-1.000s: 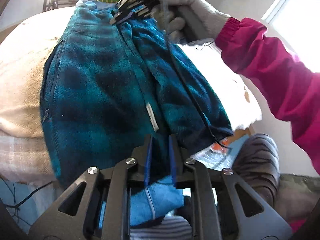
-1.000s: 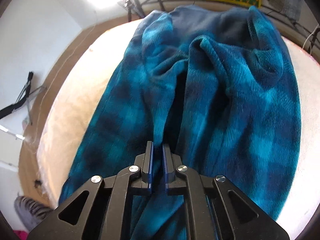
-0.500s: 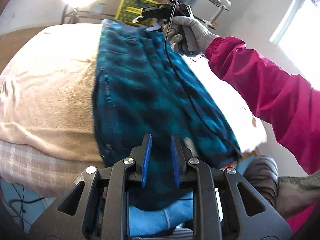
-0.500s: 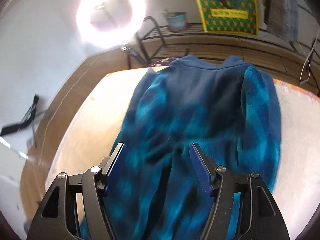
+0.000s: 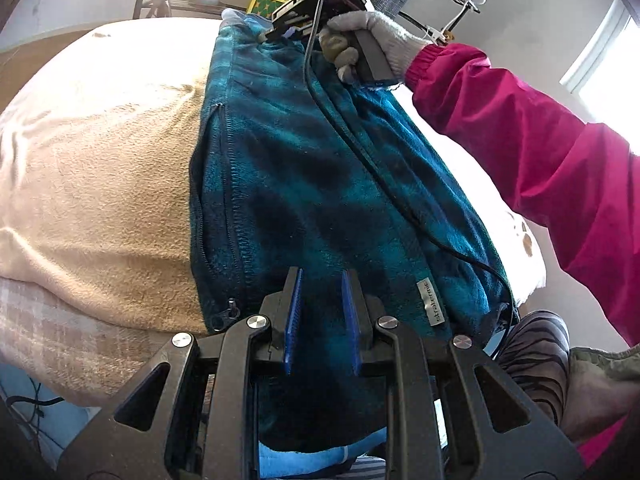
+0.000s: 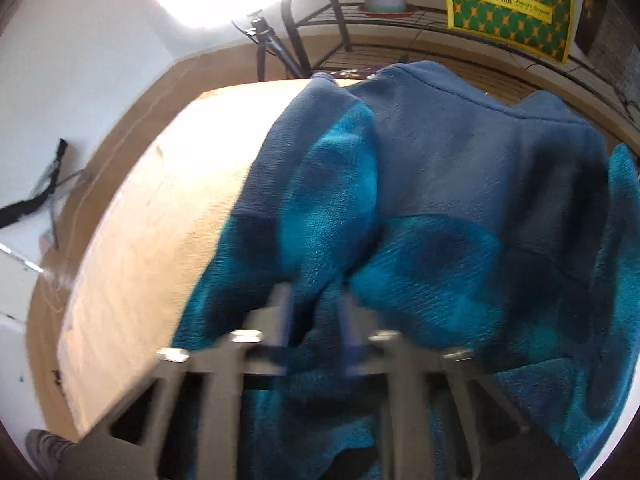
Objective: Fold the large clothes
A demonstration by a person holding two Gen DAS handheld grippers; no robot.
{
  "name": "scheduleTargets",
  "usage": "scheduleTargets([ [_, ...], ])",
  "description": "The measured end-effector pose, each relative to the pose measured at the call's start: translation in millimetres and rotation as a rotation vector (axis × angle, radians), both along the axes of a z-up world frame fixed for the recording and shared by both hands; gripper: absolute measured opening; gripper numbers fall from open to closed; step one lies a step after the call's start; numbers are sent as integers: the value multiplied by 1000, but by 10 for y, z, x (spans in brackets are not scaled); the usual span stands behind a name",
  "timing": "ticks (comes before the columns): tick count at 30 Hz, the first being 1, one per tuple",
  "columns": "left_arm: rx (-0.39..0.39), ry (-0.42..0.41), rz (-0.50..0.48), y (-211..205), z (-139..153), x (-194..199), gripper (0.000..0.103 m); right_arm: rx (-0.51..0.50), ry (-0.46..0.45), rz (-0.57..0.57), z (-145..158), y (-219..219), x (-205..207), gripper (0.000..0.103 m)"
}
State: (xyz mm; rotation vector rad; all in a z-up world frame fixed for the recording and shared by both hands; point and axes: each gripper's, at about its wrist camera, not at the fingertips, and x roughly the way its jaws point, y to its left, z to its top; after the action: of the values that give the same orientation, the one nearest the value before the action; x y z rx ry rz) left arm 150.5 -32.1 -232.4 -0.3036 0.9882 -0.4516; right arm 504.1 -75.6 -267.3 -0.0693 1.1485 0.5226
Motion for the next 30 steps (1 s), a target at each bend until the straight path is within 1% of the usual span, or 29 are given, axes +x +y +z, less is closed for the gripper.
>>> scheduleTargets([
  [2,-3,5,-4,-6,-19,45,19,-14,-32,-24,88,-66,-61,9],
  [3,-5,8,-4,-9,-26,47,19,-35,-45,-57,101,-121,-84,8],
  [6,3,17,-12,-30,-54,70,19,-92,-38,-68,-51,-89,-85,9],
  [7,7,16,-12,-25,-60,81,19,-107,-49,-56,-33,-53,-102,10],
  [8,6,17,-11,-17,-64,97,19,-119,-37,-47,-17,-37,-88,13],
  [10,-3,22,-7,6,-72,106,19,-123,16,-41,43,-52,5,18],
  [11,-7,24,-5,9,-72,107,19,-110,29,-46,113,-85,59,22],
  [13,-16,29,-2,18,-76,111,19,-49,11,-42,295,-150,141,23],
  [14,-18,31,-3,11,-73,126,19,-7,1,-49,366,-182,189,27],
  [15,-22,35,-3,14,-80,136,19,50,-10,-68,432,-225,273,38],
  [17,-31,43,-1,18,-99,147,19,141,-18,-125,453,-289,479,54],
  [19,-38,50,-1,31,-112,165,19,159,-2,-177,353,-266,638,54],
  [21,-40,52,-2,36,-123,168,19,167,32,-221,174,-220,795,54],
  [23,-42,55,-3,30,-128,176,19,171,52,-223,48,-156,868,54],
  [24,-42,56,-2,29,-132,180,19,176,62,-213,-20,-117,879,47],
  [25,-44,58,-2,28,-136,187,19,179,73,-198,-41,-102,894,35],
  [26,-47,60,-1,30,-139,194,19,165,80,-186,-63,-89,892,4],
  [27,-49,61,-1,34,-135,189,19,126,39,-187,-19,-71,841,4],
  [29,-47,60,-1,33,-137,190,19,88,-33,-185,92,-74,783,4],
  [30,-45,58,-2,32,-140,189,19,63,-63,-202,125,-100,777,3],
])
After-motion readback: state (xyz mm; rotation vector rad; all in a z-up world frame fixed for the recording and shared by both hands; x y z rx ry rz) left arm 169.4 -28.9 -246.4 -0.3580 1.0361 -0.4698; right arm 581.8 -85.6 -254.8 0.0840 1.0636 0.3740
